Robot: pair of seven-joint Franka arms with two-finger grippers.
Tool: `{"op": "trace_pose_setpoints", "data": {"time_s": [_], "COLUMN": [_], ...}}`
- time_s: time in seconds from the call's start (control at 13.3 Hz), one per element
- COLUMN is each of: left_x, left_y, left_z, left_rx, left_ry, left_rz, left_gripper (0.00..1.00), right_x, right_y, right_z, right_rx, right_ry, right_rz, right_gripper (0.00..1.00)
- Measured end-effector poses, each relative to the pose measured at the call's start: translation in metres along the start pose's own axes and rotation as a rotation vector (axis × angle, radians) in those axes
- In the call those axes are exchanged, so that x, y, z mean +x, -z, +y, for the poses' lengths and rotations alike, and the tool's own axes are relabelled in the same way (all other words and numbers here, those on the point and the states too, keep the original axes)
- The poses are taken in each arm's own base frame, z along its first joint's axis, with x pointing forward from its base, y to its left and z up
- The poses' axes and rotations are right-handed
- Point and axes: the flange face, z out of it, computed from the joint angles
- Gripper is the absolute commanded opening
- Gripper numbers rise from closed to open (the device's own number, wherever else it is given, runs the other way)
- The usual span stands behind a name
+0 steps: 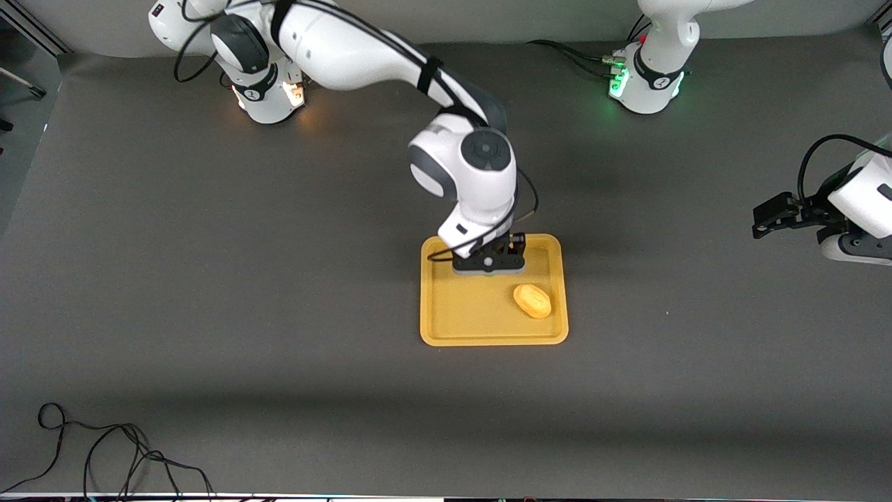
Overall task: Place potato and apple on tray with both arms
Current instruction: 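Carry the apple with the right gripper onto the tray, then open the right gripper beside the potato and lift away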
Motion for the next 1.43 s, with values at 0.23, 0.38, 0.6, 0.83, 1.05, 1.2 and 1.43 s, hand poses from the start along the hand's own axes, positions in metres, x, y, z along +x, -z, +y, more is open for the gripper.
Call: {"op": "trace_pose_setpoints", "data": {"time_s": [0.23,0.38,0.6,0.83,1.05,1.2,1.43], "left_x": [0.005,0.006,0.005,0.005,0.005,0.005,0.005], "left_y": [-0.009,-0.013,-0.015,-0.015,-0.015,-0.016,-0.016], "left_z": [-0.001,-0.002,-0.002,-0.002,-0.002,-0.002,-0.003], "left_rx": [-0.003,-0.004,-0.005,-0.005,-0.004,-0.005,-0.004], "left_ry": [0.001,0.001,0.001,0.001,0.001,0.001,0.003], "left_rz": [-0.004,-0.011,-0.014,-0.015,-0.015,-0.016,-0.017], "left_gripper": [1.0,1.0,1.0,1.0,1.0,1.0,1.0], "right_x": [0.009,0.005,0.002,0.001,0.006,0.011,0.012], "right_y": [-0.056,-0.076,-0.093,-0.099,-0.098,-0.095,-0.095], "right_z": [0.013,0.015,0.016,0.015,0.018,0.02,0.022], "right_rx": [-0.015,-0.03,-0.044,-0.036,-0.03,-0.028,-0.034], "right_ry": [-0.001,0.008,0.024,0.027,0.022,0.016,0.02], "right_rz": [0.025,0.022,0.032,0.041,0.051,0.057,0.064], "right_gripper": [0.54,0.54,0.54,1.0,1.0,1.0,1.0]}}
